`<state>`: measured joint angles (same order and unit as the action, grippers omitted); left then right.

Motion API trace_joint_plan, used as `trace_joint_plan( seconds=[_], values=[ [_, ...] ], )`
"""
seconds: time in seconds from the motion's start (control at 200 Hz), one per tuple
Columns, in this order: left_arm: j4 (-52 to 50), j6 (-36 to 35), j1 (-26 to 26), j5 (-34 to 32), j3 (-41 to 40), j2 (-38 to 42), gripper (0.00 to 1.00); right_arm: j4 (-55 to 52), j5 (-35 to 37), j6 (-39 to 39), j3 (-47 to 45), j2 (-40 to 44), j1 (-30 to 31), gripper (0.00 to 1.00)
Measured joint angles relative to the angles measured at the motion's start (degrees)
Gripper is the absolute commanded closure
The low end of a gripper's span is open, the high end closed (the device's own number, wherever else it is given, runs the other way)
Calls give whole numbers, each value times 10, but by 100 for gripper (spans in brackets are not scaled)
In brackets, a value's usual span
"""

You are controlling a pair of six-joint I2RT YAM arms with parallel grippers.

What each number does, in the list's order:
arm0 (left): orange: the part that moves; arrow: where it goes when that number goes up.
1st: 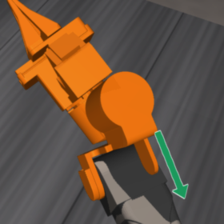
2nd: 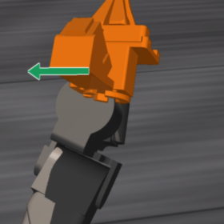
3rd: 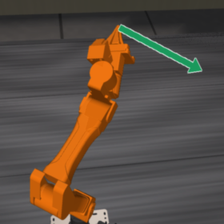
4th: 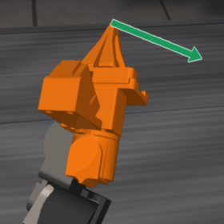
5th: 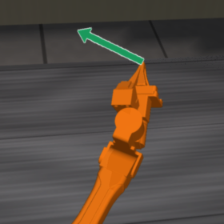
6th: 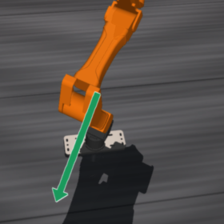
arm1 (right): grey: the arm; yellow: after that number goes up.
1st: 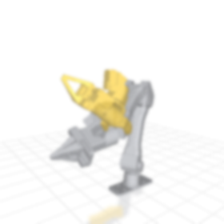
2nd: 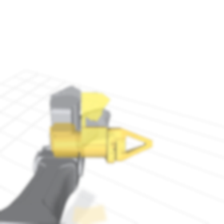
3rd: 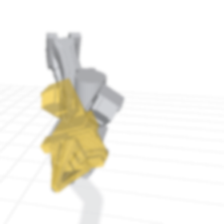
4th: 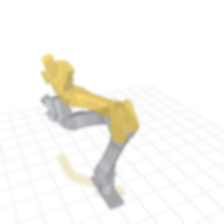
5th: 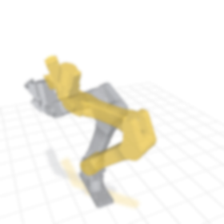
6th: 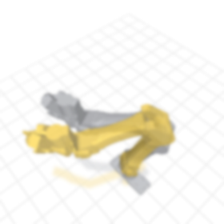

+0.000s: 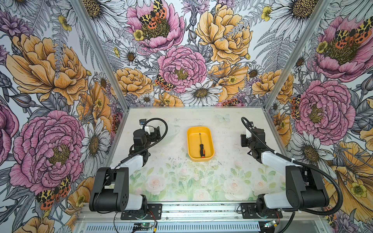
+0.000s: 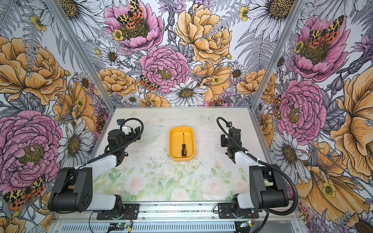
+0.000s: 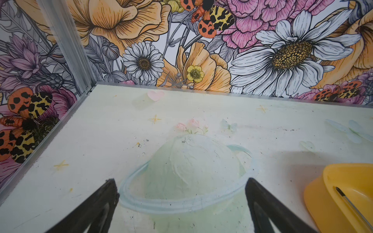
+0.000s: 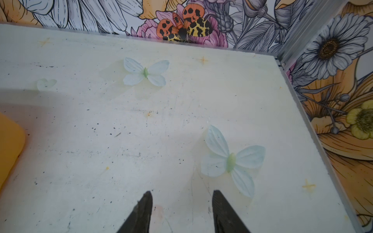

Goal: Put the screwdriver in the bin
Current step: Reset both arms

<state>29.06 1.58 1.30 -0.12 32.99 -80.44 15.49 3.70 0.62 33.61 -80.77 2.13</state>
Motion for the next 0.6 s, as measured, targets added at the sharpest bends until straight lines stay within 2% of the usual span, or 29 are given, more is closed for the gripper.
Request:
trace_joint_plan(
  seconds=[0.195,0.42,0.601],
  values=[
    [28,-14,0,12,1,-3,1,119,10,10,-79,0,-12,50],
    [47,-20,-1,16,1,-3,1,221,11,15,-85,-26,-17,50],
    [47,-21,-1,18,1,-3,1,245,11,22,-86,-52,-23,50]
  ],
)
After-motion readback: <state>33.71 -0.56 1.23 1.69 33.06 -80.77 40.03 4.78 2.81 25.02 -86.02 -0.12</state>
